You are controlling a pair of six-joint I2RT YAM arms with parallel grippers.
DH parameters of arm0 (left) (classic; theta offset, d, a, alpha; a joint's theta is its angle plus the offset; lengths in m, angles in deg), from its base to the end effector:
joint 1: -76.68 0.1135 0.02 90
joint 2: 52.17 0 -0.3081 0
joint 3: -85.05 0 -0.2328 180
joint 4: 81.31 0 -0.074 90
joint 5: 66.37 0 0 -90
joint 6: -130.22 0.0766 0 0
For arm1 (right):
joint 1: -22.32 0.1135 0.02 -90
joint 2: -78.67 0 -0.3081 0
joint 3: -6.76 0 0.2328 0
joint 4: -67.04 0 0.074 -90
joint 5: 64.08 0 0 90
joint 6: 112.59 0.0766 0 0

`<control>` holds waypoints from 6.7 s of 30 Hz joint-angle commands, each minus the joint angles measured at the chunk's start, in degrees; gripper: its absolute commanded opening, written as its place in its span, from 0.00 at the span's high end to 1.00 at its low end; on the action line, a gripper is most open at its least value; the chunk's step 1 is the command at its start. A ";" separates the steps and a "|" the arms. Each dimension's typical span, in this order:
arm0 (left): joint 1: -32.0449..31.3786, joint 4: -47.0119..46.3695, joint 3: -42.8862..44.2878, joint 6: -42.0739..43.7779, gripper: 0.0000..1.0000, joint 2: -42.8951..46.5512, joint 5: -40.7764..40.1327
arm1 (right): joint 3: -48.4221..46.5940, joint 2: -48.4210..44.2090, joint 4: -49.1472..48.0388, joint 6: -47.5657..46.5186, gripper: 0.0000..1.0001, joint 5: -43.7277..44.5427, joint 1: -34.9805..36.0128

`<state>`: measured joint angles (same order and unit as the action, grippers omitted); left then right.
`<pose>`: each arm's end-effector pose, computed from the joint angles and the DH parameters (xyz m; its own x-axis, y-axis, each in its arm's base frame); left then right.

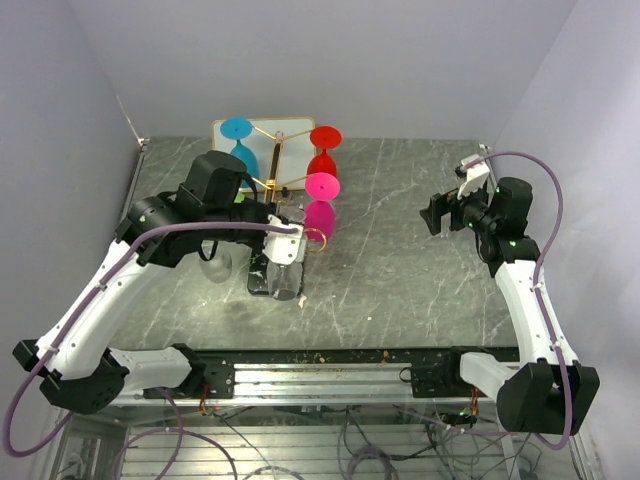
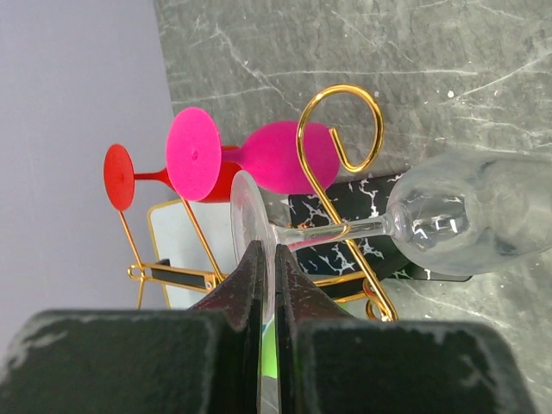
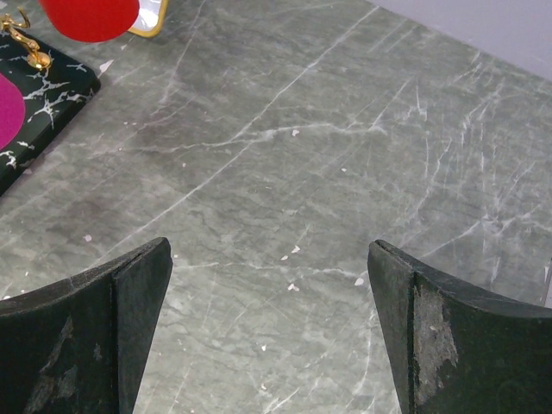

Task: Place the wine glass upside down on the wine glass rack

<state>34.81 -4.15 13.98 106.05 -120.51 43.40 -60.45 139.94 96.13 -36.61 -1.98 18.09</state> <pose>0.1319 -0.1530 0.4643 0.5759 0.6367 -0.5127 0.7448 -0.1501 0.6502 0.2357 0.0185 0.3521 -0.2922 -0.1931 -0.9367 -0.4480 0.8929 -0.0443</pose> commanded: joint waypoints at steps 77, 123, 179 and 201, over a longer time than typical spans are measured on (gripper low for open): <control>-6.40 -3.96 -8.24 8.99 0.88 0.84 4.43 | 0.15 2.93 1.62 -2.72 0.04 -1.90 -0.69; -6.24 -0.27 -9.99 10.60 0.59 0.71 5.19 | 0.50 3.15 1.32 -3.25 0.04 -1.19 -0.70; 40.70 -34.55 -32.00 -60.38 0.00 36.18 -41.61 | -10.32 -13.53 12.90 1.02 0.00 22.20 -0.69; 40.99 -32.22 -34.49 -61.88 0.00 37.64 -38.61 | -8.81 -16.23 14.61 1.45 0.00 21.45 -3.07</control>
<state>75.09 -36.11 -19.94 44.26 -83.29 3.80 -70.02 123.85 110.73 -35.30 19.01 15.51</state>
